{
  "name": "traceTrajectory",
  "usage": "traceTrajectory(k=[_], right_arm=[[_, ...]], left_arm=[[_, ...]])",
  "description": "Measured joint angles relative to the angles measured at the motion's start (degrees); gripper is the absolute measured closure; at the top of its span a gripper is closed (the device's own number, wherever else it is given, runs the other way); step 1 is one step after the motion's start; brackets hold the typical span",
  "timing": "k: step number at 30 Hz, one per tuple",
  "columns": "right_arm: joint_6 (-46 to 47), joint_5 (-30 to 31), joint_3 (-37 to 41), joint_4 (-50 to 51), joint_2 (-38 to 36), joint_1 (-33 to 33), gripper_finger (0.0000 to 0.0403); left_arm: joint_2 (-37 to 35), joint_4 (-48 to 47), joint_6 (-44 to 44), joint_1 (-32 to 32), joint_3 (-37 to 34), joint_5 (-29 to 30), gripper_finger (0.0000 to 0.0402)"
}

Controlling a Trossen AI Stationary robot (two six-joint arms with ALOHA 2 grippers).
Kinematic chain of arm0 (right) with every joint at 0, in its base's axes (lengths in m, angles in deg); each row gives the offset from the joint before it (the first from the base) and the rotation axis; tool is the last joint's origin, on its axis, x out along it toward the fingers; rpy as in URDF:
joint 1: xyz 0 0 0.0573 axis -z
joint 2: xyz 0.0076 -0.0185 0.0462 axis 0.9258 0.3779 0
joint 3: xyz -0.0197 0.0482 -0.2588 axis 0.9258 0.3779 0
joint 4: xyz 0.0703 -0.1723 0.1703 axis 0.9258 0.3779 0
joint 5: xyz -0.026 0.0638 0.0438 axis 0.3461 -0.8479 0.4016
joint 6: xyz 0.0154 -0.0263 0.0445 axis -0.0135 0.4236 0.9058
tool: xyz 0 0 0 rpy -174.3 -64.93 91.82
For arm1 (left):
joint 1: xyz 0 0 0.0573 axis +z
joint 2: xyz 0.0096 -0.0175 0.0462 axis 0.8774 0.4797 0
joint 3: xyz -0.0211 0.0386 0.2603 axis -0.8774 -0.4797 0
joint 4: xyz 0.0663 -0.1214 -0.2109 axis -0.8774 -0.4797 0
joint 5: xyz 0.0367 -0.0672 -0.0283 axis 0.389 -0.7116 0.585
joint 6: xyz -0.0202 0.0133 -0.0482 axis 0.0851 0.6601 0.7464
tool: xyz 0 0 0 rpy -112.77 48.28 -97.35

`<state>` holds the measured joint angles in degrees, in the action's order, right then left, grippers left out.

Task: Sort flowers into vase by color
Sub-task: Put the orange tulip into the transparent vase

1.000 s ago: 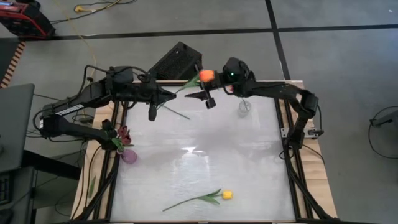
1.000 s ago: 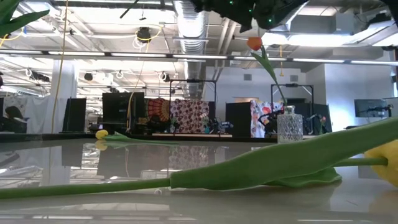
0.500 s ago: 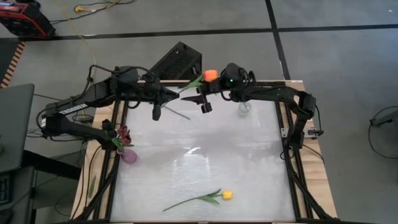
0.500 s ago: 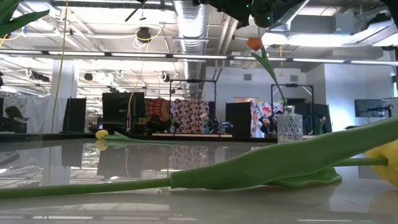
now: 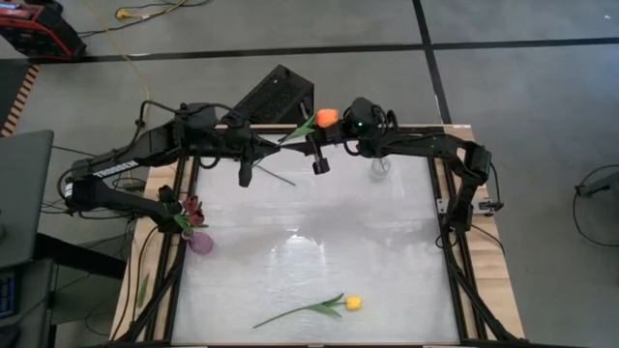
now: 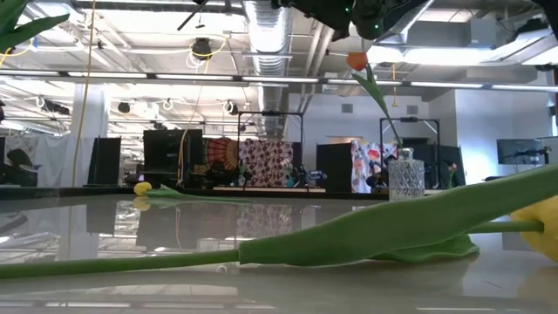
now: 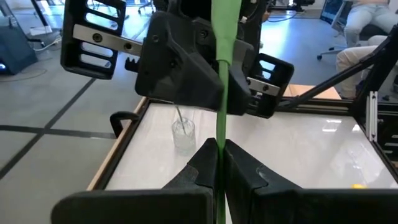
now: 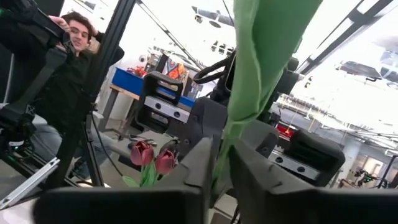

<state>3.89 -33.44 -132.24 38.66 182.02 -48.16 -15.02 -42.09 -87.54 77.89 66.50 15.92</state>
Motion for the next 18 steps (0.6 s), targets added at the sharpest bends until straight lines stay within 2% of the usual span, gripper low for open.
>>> traceTrajectory(k=[5,11,14,18], right_arm=[[0.03,0.00,0.00,0.03,0.00,0.02,0.0383],[7.49,-1.49,0.00,2.70,-2.91,2.36,0.0383],[9.39,-3.07,0.00,8.85,-7.46,5.59,0.0384],[6.86,-2.96,0.00,24.62,-15.87,10.85,0.0385]], left_arm=[[0.00,0.16,-0.29,-0.02,0.00,1.99,0.0394],[-0.44,-0.03,-1.83,0.04,0.00,0.36,0.0331],[-1.87,-1.29,-3.01,0.00,0.00,4.36,0.0289],[-5.27,-3.03,-4.70,0.04,0.00,10.35,0.0245]])
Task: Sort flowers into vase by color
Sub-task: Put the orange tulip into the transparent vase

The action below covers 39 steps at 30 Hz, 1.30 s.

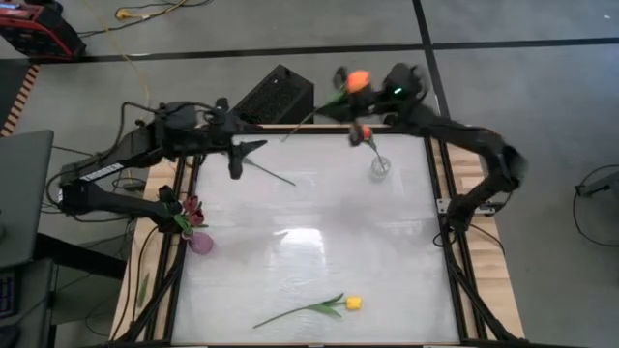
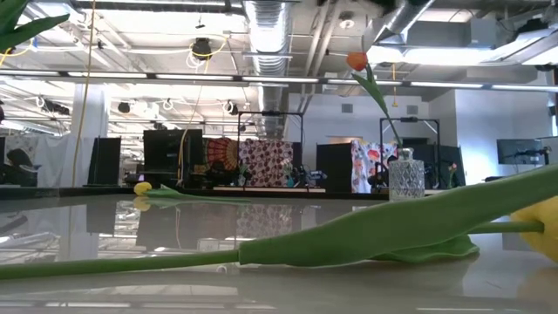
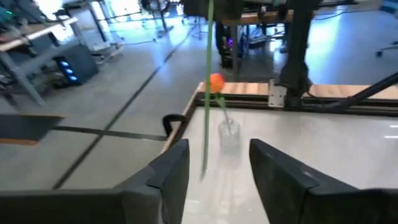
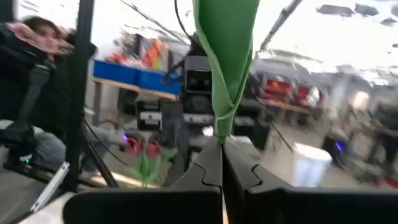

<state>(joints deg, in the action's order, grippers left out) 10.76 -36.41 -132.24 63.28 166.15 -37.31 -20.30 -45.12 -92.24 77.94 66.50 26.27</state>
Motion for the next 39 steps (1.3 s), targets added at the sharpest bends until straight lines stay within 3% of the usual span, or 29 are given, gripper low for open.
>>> traceTrajectory(k=[10,14,17,28,39], right_arm=[[-7.50,11.25,-0.10,27.42,-21.45,14.63,0.0386],[-11.73,18.81,-0.03,44.29,-25.24,20.33,0.0386],[-12.29,19.33,2.88,51.34,-26.03,24.05,0.0386],[-8.38,17.62,27.25,44.40,-35.62,27.49,0.0386],[-6.82,15.90,38.11,40.71,-42.47,28.20,0.0386]], left_arm=[[-6.07,-3.62,-2.56,0.00,0.00,2.03,0.0223],[-6.68,-6.15,-2.56,-0.02,0.00,2.00,0.0223],[-6.64,-8.63,-3.02,-0.04,0.00,1.99,0.0223],[-9.21,-12.76,-1.59,-0.04,-0.14,2.05,0.0223],[-19.63,7.43,-3.59,0.01,-17.86,12.71,0.0223]])
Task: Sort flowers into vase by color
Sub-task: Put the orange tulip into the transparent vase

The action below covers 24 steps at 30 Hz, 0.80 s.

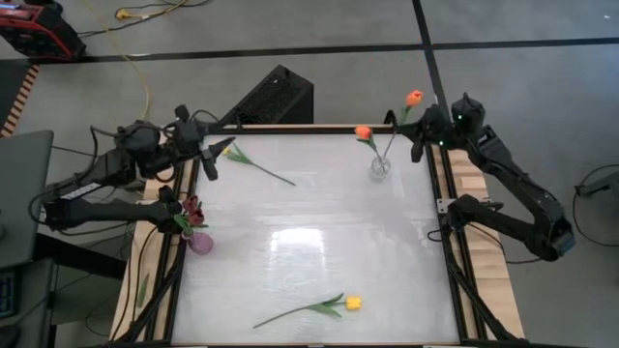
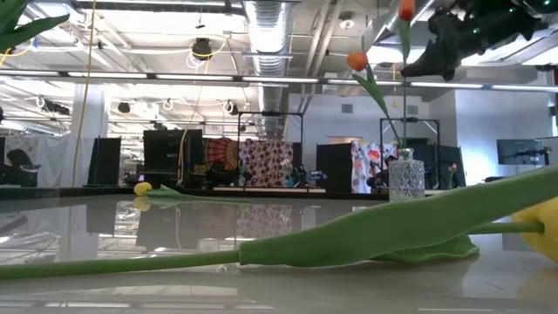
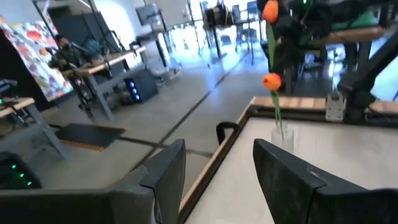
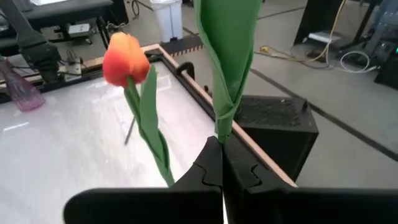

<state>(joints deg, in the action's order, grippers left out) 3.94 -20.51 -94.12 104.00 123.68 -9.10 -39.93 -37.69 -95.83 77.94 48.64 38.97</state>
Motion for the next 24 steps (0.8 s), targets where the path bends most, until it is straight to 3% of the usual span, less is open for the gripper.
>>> traceTrajectory(k=[5,16,24], right_arm=[[0.15,-0.56,0.33,-0.36,-0.15,-0.12,0.0386],[1.48,-1.19,-0.33,-1.64,-0.96,-0.04,0.0384],[0.80,-1.20,-1.11,2.70,-1.64,-0.04,0.0384]], left_arm=[[-3.55,4.68,0.01,-0.01,-4.24,0.09,0.0223],[-7.62,5.00,-0.99,-0.01,-4.26,5.35,0.0223],[-9.47,2.40,-0.33,-0.01,-4.26,5.62,0.0223]])
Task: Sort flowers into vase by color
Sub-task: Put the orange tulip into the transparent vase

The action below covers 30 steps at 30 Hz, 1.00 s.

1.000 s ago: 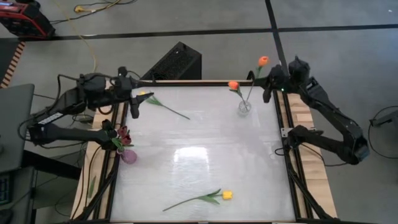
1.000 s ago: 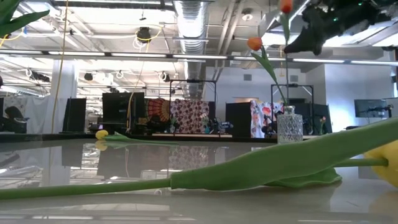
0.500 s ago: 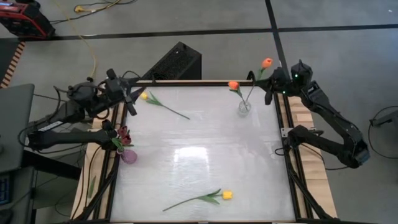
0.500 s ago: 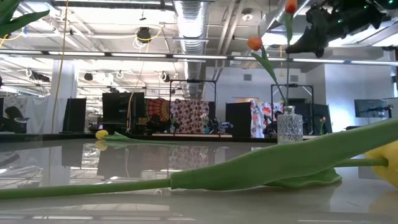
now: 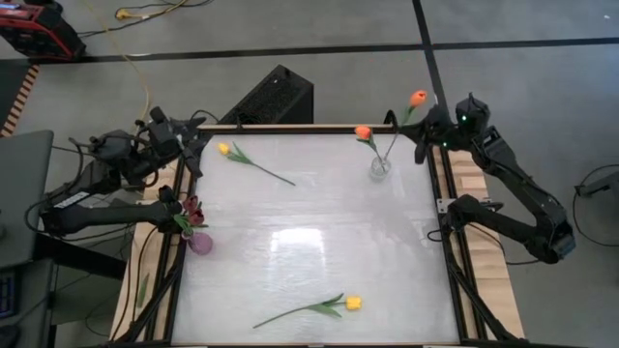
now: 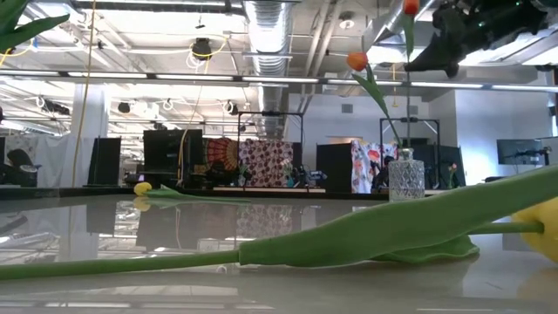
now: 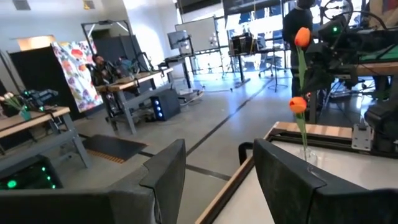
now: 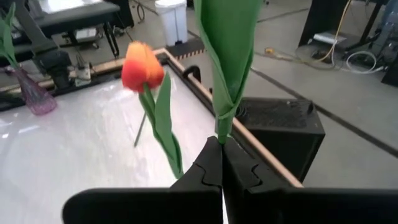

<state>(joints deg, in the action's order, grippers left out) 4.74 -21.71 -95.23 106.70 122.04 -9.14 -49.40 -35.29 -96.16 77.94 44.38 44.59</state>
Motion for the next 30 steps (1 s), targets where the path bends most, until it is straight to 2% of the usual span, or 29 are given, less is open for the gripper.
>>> traceTrajectory(k=[7,17,24,30], right_arm=[[-0.84,0.06,1.10,1.40,0.04,-0.07,0.0384],[-0.30,0.18,6.13,-3.30,0.08,-0.07,0.0373],[-0.28,0.37,6.54,-2.12,2.44,-0.10,0.0327],[-0.02,2.16,4.54,1.41,3.96,-0.11,0.0258]], left_arm=[[0.10,-2.18,1.71,0.00,0.00,0.16,0.0223],[0.08,-4.86,3.80,0.00,-0.05,-0.73,0.0223],[-0.44,-4.42,5.11,-0.02,-5.31,-2.29,0.0223],[-0.40,-0.25,5.20,-0.02,-10.98,-2.22,0.0223]])
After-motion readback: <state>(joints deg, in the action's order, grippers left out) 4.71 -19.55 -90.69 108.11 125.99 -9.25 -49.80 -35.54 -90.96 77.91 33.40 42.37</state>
